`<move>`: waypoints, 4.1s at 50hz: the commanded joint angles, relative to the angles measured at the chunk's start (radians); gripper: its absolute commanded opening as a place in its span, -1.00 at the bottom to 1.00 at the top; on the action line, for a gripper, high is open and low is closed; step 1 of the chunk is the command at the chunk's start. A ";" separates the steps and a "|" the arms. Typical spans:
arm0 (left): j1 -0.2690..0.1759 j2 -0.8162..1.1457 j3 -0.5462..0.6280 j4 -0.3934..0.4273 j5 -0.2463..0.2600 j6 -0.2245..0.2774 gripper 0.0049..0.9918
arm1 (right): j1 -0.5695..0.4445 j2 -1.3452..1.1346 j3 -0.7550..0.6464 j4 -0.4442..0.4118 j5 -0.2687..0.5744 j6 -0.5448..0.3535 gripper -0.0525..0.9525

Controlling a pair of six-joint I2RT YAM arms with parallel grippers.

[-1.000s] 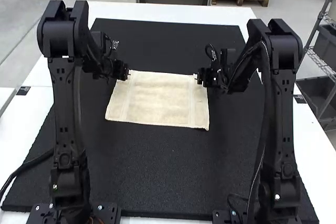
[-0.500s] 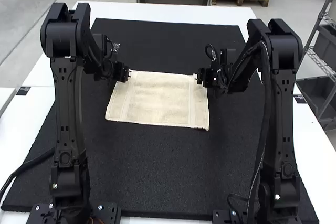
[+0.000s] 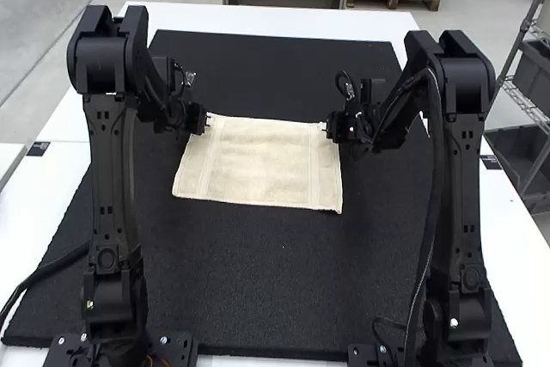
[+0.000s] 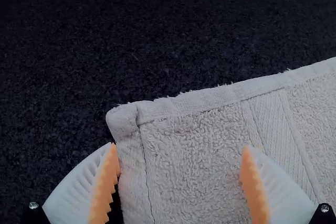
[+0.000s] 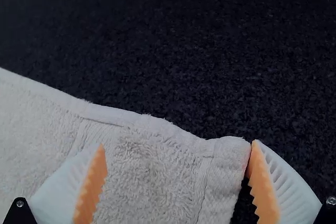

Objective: Fold the towel.

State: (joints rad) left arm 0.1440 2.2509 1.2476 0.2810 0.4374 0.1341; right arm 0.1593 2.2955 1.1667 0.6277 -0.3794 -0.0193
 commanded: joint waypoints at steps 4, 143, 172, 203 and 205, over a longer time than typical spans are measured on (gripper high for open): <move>0.000 0.018 0.021 -0.008 0.009 0.002 0.08 | -0.006 0.032 0.013 -0.013 -0.039 -0.002 0.31; 0.068 -0.419 -0.318 -0.100 0.081 0.105 -0.97 | -0.066 -0.384 -0.349 0.038 -0.182 0.027 -0.93; 0.128 -0.482 -0.424 -0.109 0.123 0.154 -0.96 | -0.083 -0.470 -0.469 0.050 -0.222 0.019 -0.93; 0.121 -0.605 -0.531 -0.109 0.126 0.167 -0.97 | -0.083 -0.564 -0.595 0.063 -0.243 -0.008 -0.93; 0.121 -0.611 -0.537 -0.109 0.126 0.168 -0.97 | -0.083 -0.568 -0.601 0.061 -0.246 -0.010 -0.93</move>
State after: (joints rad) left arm 0.2516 1.6745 0.7219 0.1684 0.5652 0.2813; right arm 0.0959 1.7687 0.5800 0.6804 -0.6067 -0.0139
